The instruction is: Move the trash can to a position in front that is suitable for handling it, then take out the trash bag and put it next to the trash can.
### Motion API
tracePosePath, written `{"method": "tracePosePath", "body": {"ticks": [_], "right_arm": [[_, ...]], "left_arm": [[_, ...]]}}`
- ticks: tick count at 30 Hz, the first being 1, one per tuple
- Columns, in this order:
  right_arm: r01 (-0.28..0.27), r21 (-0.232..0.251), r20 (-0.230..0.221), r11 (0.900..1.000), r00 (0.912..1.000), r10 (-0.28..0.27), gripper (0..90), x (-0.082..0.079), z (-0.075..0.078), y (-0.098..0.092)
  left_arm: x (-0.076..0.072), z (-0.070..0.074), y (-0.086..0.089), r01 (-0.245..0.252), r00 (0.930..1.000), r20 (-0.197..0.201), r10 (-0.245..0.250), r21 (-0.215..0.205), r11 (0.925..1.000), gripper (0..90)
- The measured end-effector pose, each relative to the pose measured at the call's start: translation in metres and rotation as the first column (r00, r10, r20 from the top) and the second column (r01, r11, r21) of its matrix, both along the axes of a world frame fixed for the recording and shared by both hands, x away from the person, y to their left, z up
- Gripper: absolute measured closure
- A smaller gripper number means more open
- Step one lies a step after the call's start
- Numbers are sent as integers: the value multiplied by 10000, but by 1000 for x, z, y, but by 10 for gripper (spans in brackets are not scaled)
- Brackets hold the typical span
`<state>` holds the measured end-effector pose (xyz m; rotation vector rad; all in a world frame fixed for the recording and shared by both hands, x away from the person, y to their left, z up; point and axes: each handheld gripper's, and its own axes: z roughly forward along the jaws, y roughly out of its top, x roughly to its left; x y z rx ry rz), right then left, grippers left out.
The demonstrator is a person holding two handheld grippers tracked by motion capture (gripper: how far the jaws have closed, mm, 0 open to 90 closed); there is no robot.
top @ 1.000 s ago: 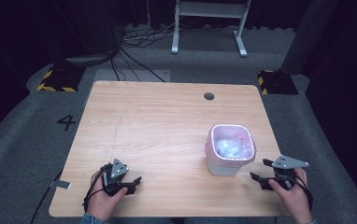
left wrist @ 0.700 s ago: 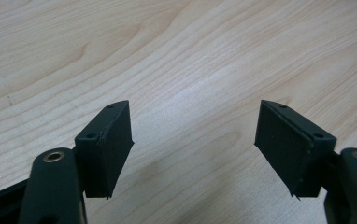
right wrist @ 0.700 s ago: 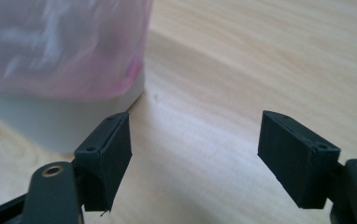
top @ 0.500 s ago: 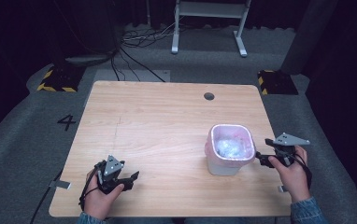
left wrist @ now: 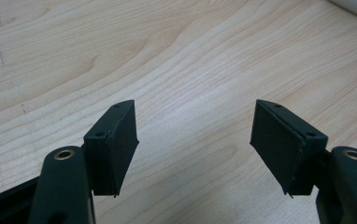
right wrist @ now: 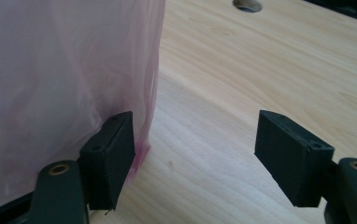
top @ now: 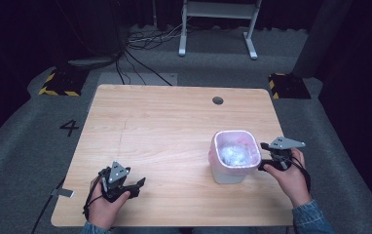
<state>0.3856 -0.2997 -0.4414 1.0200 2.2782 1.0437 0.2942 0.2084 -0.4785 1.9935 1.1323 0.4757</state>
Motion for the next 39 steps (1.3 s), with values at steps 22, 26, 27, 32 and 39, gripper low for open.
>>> {"method": "tracePosePath", "body": {"ticks": [22,26,27,32,39], "right_arm": [[-2041,218,-106,9787,9788,2044,291,-16,-8,96],[-2268,292,-140,9735,9737,2273,295,-16,-12,114],[-2224,285,-118,9745,9748,2228,297,-16,-12,115],[-1849,480,108,9816,9827,1846,288,-19,-5,109],[-1811,26,107,9835,9834,1811,250,-41,9,90]], "left_arm": [[1,0,-12,300,9994,145,-302,182,9994,291],[4,2,-16,443,9985,319,-454,354,9984,275],[4,3,-17,507,9979,384,-520,341,9981,272],[8,6,-23,761,9957,492,-779,387,9963,265],[10,14,-35,1133,9916,556,-1170,655,9914,213]]}}
